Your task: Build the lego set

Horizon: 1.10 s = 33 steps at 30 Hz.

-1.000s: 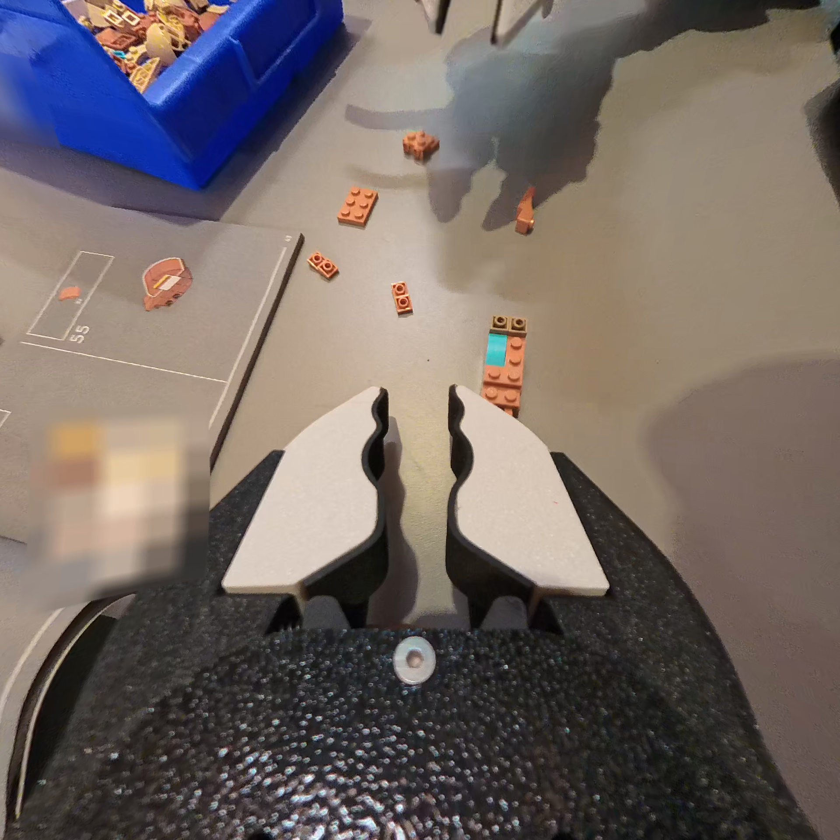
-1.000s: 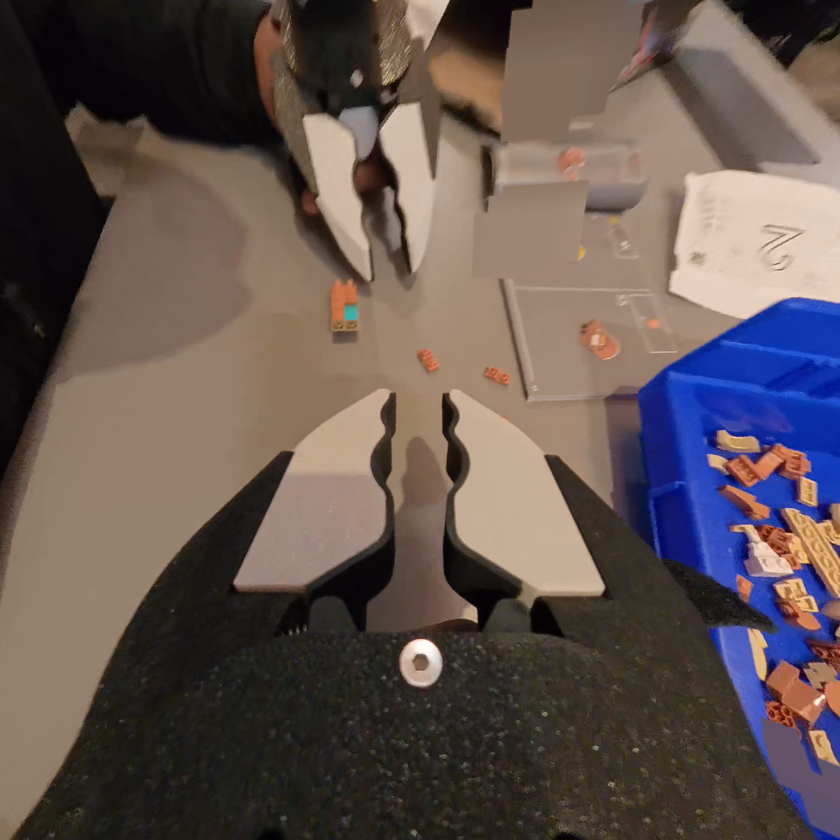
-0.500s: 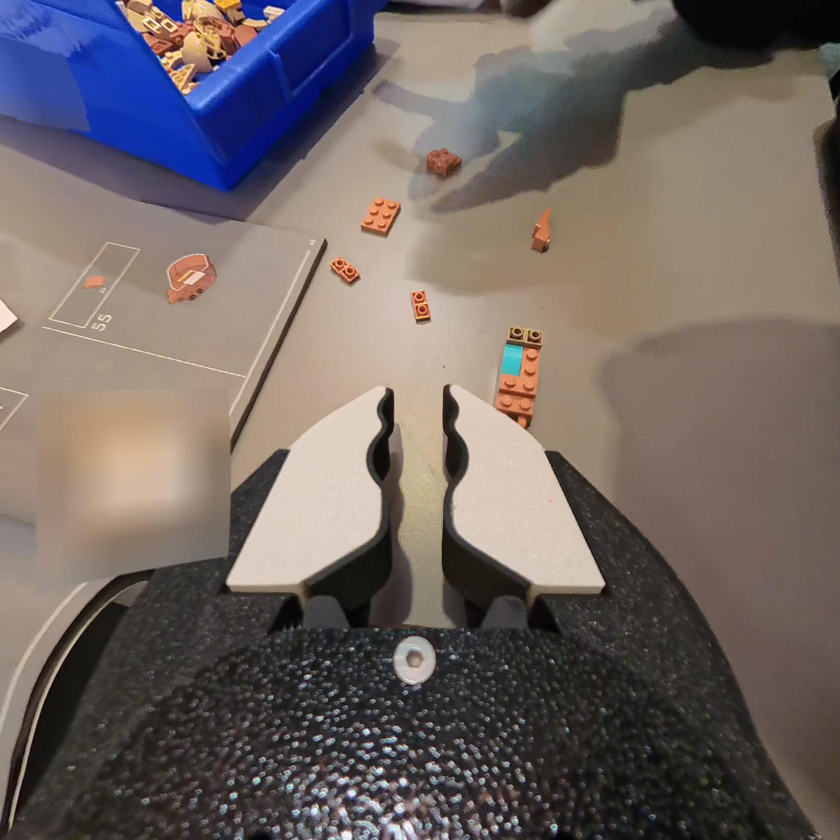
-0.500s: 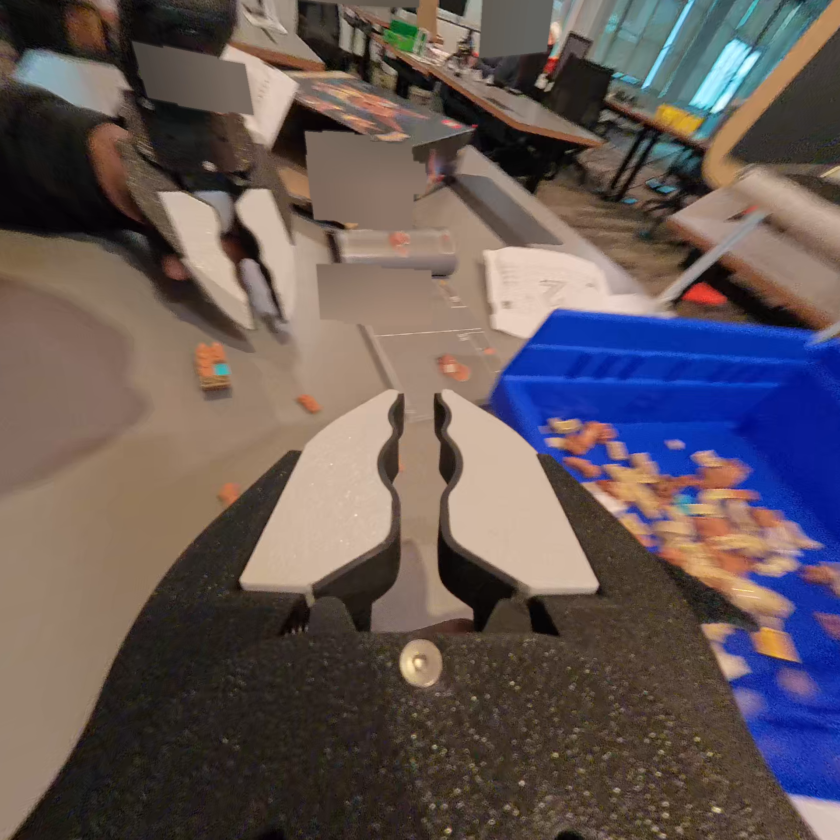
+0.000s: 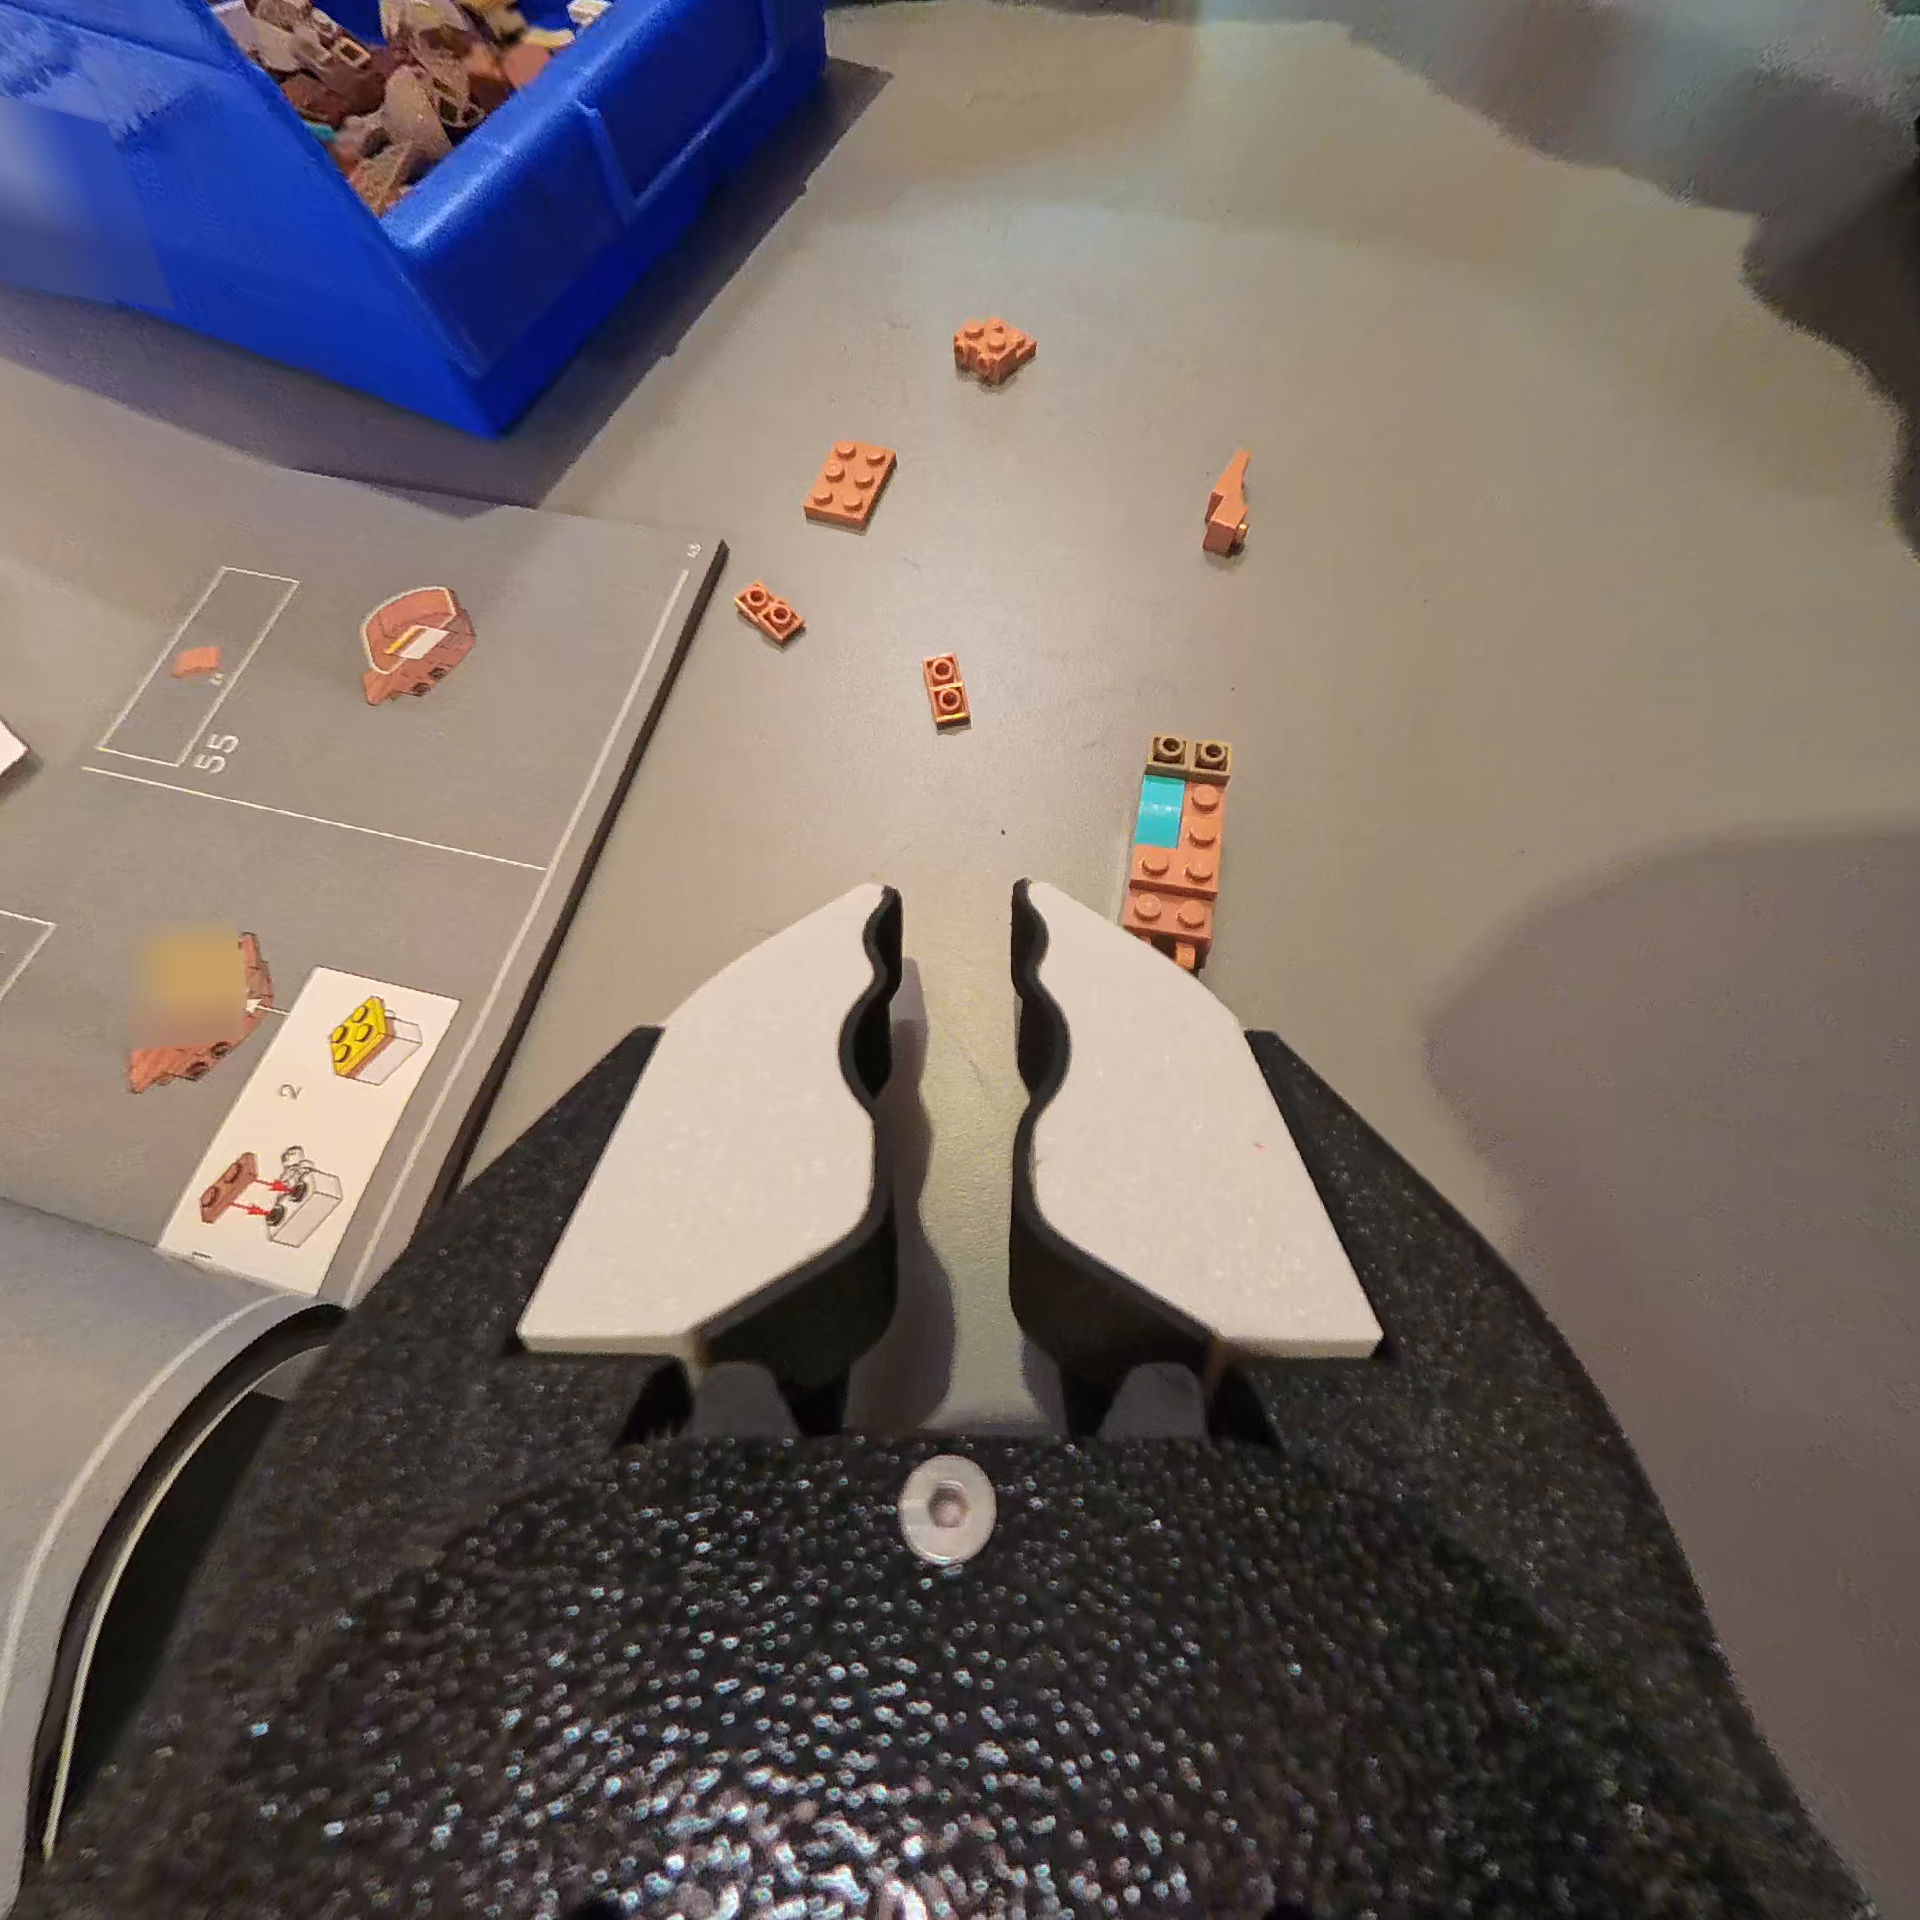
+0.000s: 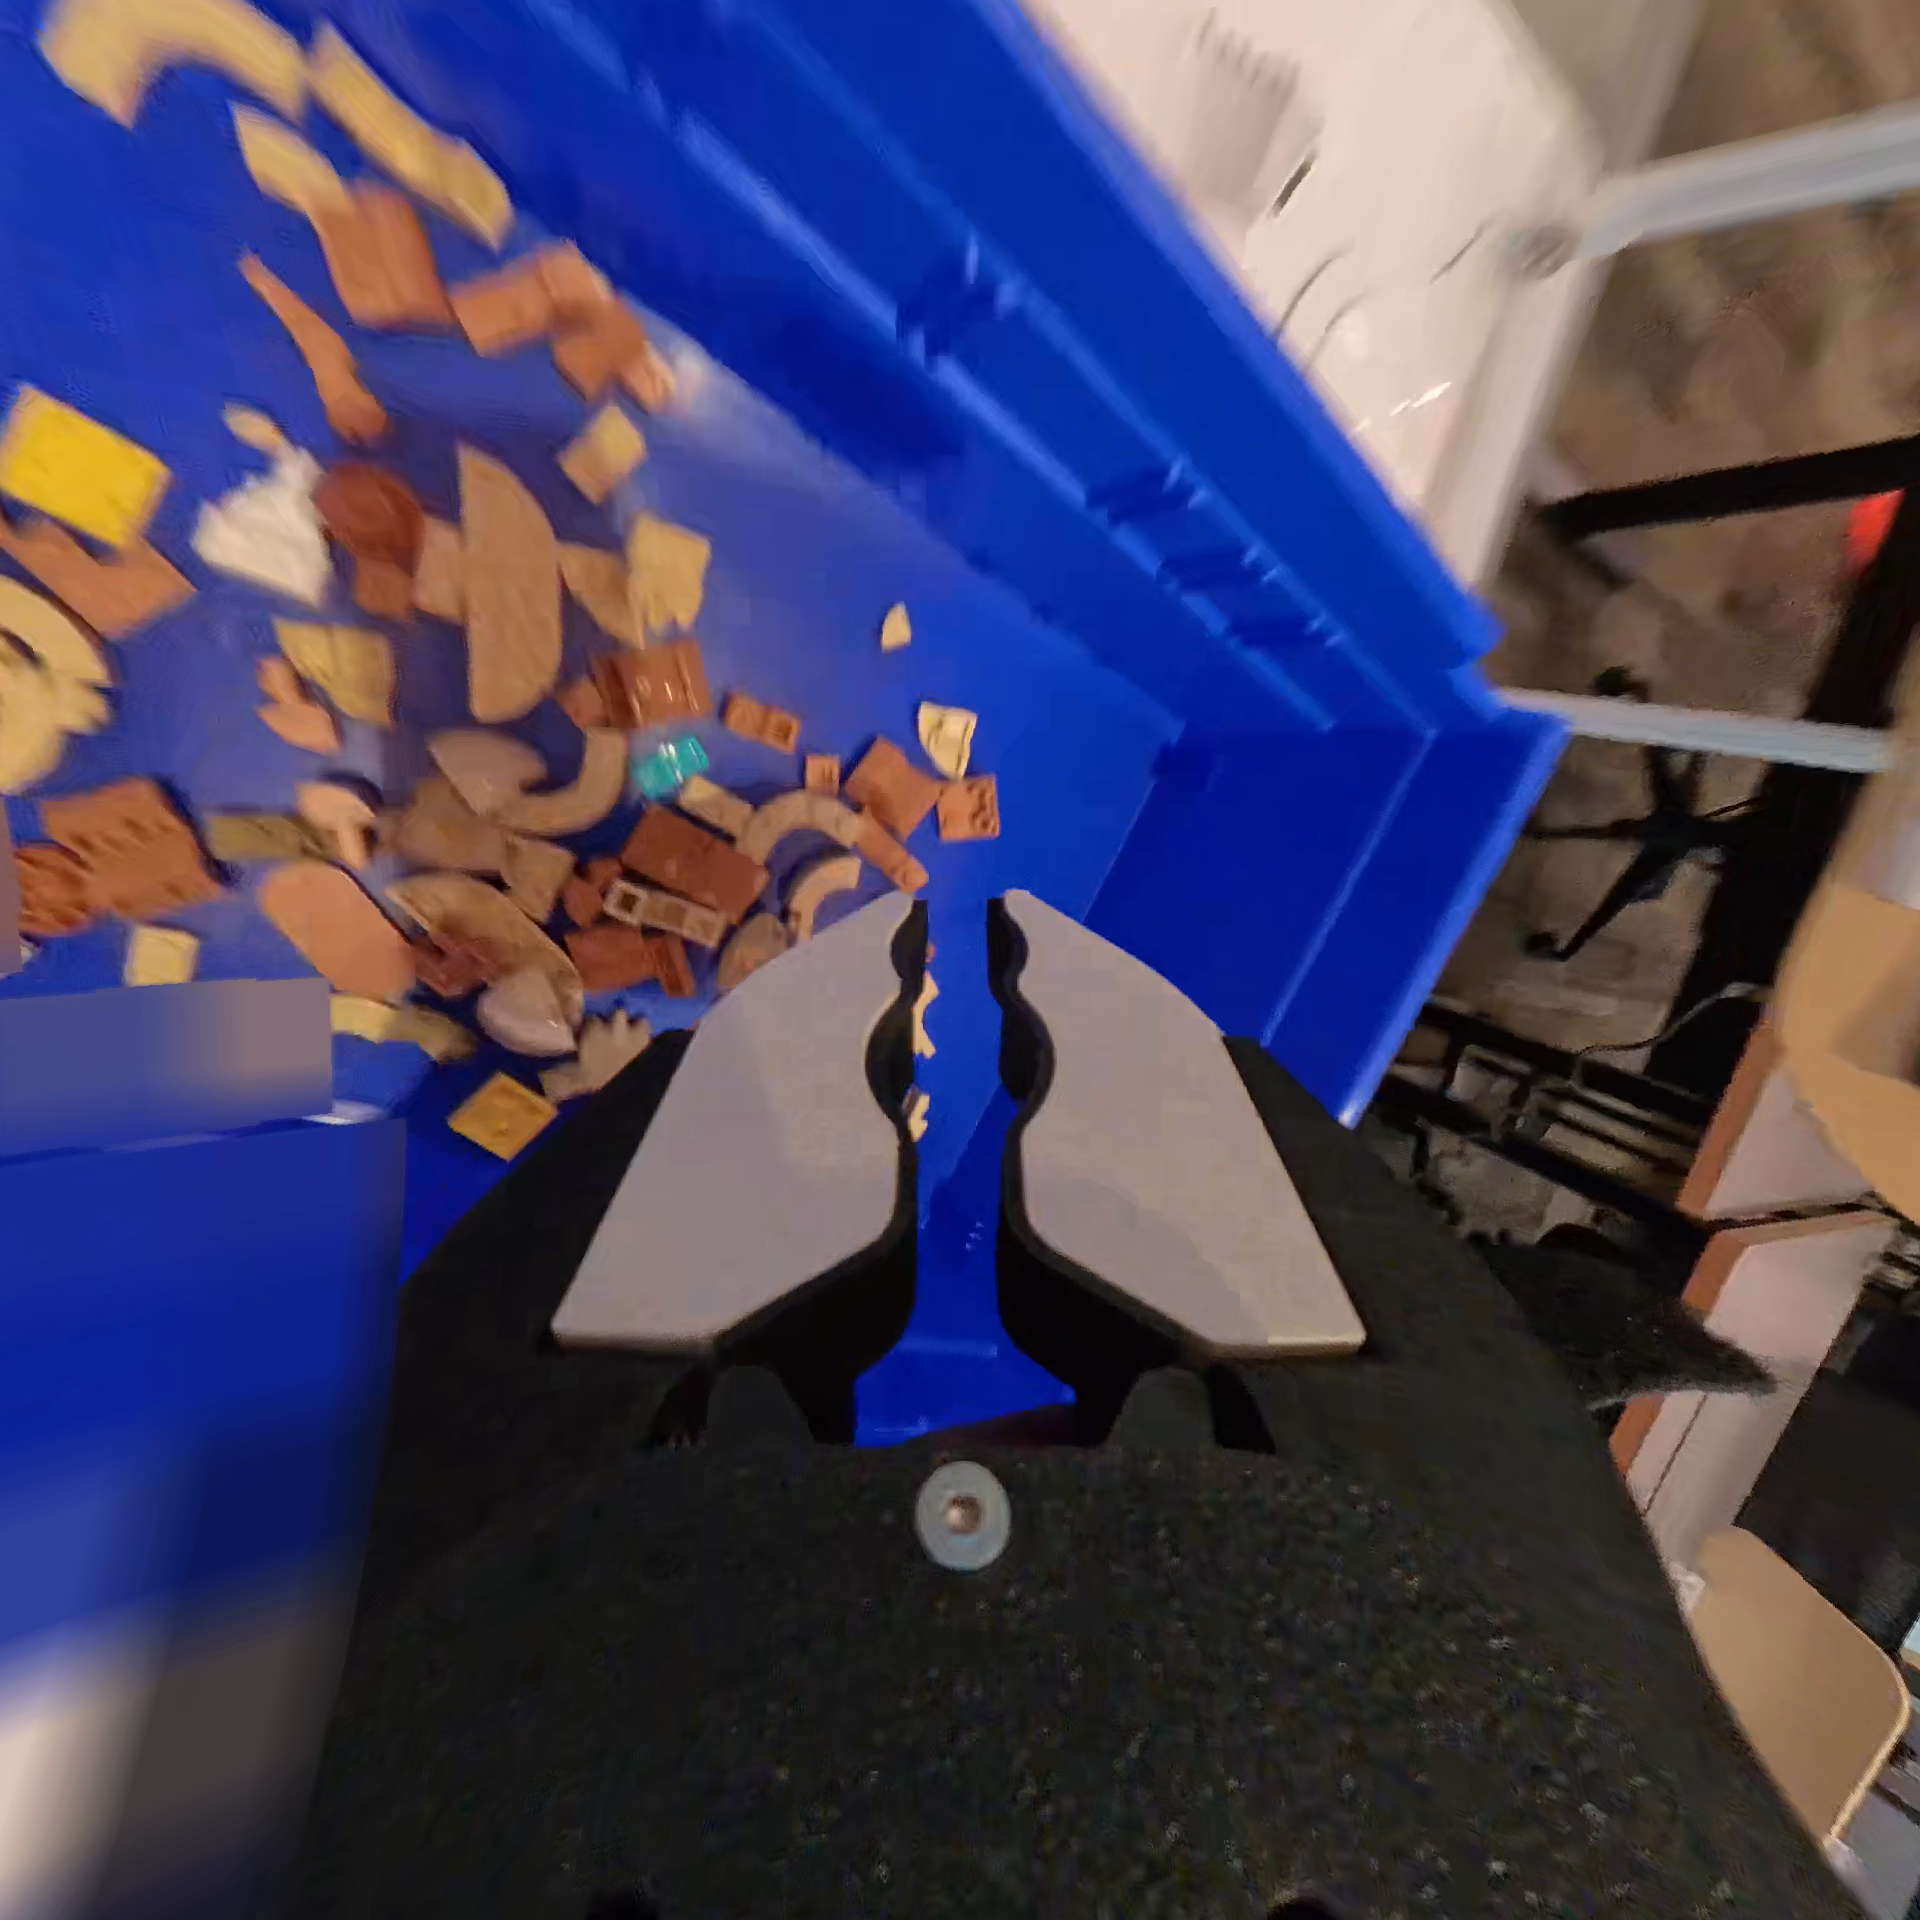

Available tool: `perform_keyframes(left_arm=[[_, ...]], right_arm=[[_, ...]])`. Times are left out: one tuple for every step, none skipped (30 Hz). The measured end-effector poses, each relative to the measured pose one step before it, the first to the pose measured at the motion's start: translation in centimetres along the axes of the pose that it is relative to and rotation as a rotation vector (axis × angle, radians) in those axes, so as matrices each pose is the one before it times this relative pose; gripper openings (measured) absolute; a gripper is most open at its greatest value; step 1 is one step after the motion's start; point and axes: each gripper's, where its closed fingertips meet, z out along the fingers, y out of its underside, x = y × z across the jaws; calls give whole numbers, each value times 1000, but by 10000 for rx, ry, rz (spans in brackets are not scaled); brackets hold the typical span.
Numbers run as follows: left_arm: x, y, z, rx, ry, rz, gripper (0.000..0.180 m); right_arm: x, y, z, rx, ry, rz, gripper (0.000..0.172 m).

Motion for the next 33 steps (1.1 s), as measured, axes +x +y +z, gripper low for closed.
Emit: perform_keyframes(left_arm=[[-56, -18, -25, 23, 22, -74, 19], [-33, -37, -24, 28, 31, -60, 19], [-7, -22, -28, 26, 36, -40, 19], [10, -15, -6, 11, 28, -23, 19], [14, 12, 15, -13, 22, -6, 19], [17, 38, 38, -37, 21, -1, 19], [11, 50, 48, -46, 13, -5, 19], [-6, 31, 41, -32, -1, -8, 19], [-23, 11, 8, -6, -12, -17, 19], [-50, -14, -10, 14, -17, -31, 19], [-55, -26, -20, 23, -12, -37, 19], [-46, -19, -27, 20, -2, -42, 19], [-40, -17, -8, 14, 5, -46, 19], [-24, -14, -11, 12, 14, -32, 19], [7, -9, -11, 6, 18, -18, 19], [2, 9, 6, -2, 16, -13, 19], [8, -1, 7, -7, 14, -5, 19], [10, 20, 0, -9, 11, 6, 19], [10, 17, 1, -7, 2, 8, 19], [3, -10, -8, 5, -1, 2, 19], [-2, -3, -5, 9, -1, -1, 19], [-3, -13, -3, 4, -2, 0, 19], [4, 14, -1, -1, 1, 6, 19], [15, 11, -6, -8, 4, 7, 19], [8, 23, -3, -11, -2, 4, 19], [4, 13, 3, -4, -5, 6, 19], [-3, 9, -9, -4, -6, 2, 19], [-8, 12, -13, -3, -6, -1, 19], [0, -13, -13, 14, -4, 1, 19], [-9, -17, -8, 14, -6, 0, 19], [3, -2, -20, 5, -3, 0, 19], [3, 16, -1, -3, 8, -1, 19], [13, 1, 3, -5, 12, -5, 19]], right_arm=[[-20, 655, 929, -348, -319, -86, 11], [24, 360, 744, -199, -216, -57, 11], [-20, 151, 583, -84, -176, -18, 11], [-79, 34, 504, -36, -165, 2, 10], [-169, 31, 490, -51, -167, -29, 9], [-187, 90, 493, -104, -145, -75, 9], [-139, 119, 460, -132, -104, -104, 8], [-173, 89, 406, -114, -121, -90, 8], [-138, 102, 331, -115, -132, -58, 7], [-56, 105, 244, -119, -95, -50, 7], [-13, 60, 188, -87, -72, -41, 8], [15, -17, 120, -37, -47, -27, 8], [91, -61, 79, -16, -5, -27, 9], [58, -46, 61, -24, -23, -22, 10], [27, -37, 90, -27, -49, -17, 10], [15, -34, 144, -37, -40, -38, 10], [-10, 40, 177, -79, -45, -53, 10], [-8, 63, 130, -88, -45, -45, 8], [53, -44, 30, -5, -19, 4, 8], [44, -88, -18, 28, -34, 50, 8], [-75, -29, 40, -13, -84, 45, 8], [-85, -9, 34, -23, -69, 43, 6], [-24, -10, -14, -19, -21, 50, 5], [-21, 1, -8, -19, -7, 44, 5], [-53, -2, -11, -15, -18, 38, 6], [-74, 15, -24, -18, -40, 27, 6], [-82, 30, -47, -27, -65, 18, 6], [-35, 28, -45, -26, -33, 12, 10], [28, -21, -21, -1, 15, -8, 11], [27, -45, 0, 9, 2, -11, 11], [35, -41, 44, -6, 0, -8, 11], [50, -32, 88, -13, 6, -34, 11], [7, -26, 108, -21, -17, -45, 11]])
